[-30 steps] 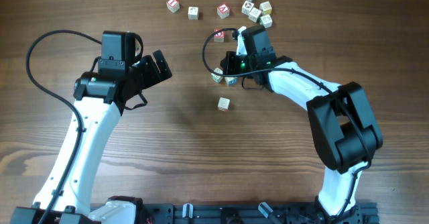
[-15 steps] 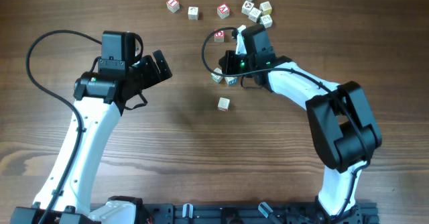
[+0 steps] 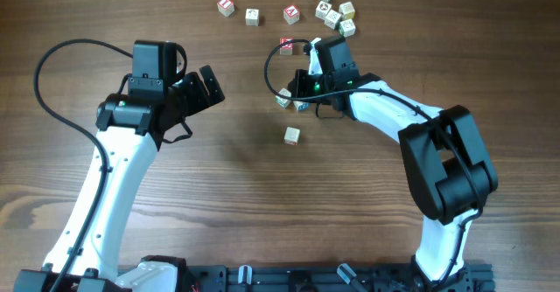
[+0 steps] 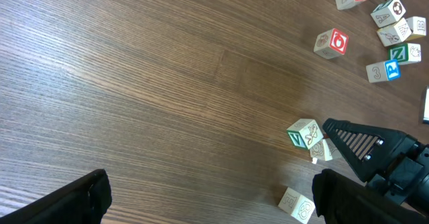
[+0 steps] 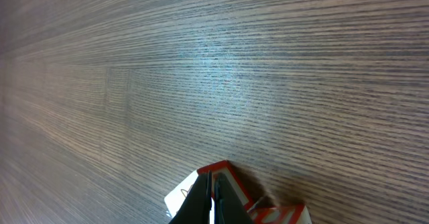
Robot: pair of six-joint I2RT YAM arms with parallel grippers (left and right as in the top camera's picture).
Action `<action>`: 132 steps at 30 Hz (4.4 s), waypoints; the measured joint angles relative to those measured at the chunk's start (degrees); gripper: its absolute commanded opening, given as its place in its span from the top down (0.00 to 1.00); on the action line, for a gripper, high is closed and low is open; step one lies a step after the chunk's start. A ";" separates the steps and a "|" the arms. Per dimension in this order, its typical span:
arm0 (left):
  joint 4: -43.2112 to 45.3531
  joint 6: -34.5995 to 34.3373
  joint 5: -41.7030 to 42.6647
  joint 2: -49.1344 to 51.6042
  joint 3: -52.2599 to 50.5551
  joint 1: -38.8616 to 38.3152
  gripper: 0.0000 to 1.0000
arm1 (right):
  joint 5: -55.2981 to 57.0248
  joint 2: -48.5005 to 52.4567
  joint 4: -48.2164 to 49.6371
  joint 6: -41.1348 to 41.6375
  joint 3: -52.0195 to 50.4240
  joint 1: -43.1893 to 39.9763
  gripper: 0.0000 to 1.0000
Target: Form a circle
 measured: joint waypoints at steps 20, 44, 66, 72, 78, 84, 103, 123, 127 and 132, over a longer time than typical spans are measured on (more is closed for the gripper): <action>0.02 0.00 -0.02 0.00 0.00 0.00 0.00 | -1.07 0.00 -0.85 0.00 0.00 0.00 0.95; 0.00 0.00 0.00 0.00 0.00 0.00 0.00 | -1.51 0.00 -1.25 0.00 0.00 0.00 0.95; 0.00 0.00 0.00 0.00 0.00 0.00 0.00 | 0.04 -0.44 -8.90 -0.55 3.69 -5.35 0.95; 0.02 0.00 0.00 0.00 0.00 0.00 0.00 | 6.49 -9.20 -22.58 1.07 4.37 -7.32 0.95; 0.00 0.00 0.00 0.00 0.00 0.00 0.00 | 10.64 -10.34 -25.90 8.15 1.99 -5.55 0.95; 0.00 0.00 0.00 0.00 0.00 0.00 0.00 | 15.91 -10.23 -17.94 16.35 -1.73 0.50 0.96; 0.00 0.00 0.00 0.00 0.00 0.00 0.00 | 23.47 -4.28 -11.93 25.99 -3.72 2.29 0.95; 0.00 0.00 0.00 0.00 0.00 0.00 0.00 | 22.43 -4.28 -8.52 25.27 -3.72 2.32 0.96; 0.00 0.00 0.00 0.00 0.00 0.00 0.00 | 21.88 -4.28 -8.52 25.07 -3.72 2.32 0.95; 0.00 0.00 0.00 0.00 0.00 0.00 0.00 | 21.40 -4.28 -8.55 24.87 -3.72 2.64 0.96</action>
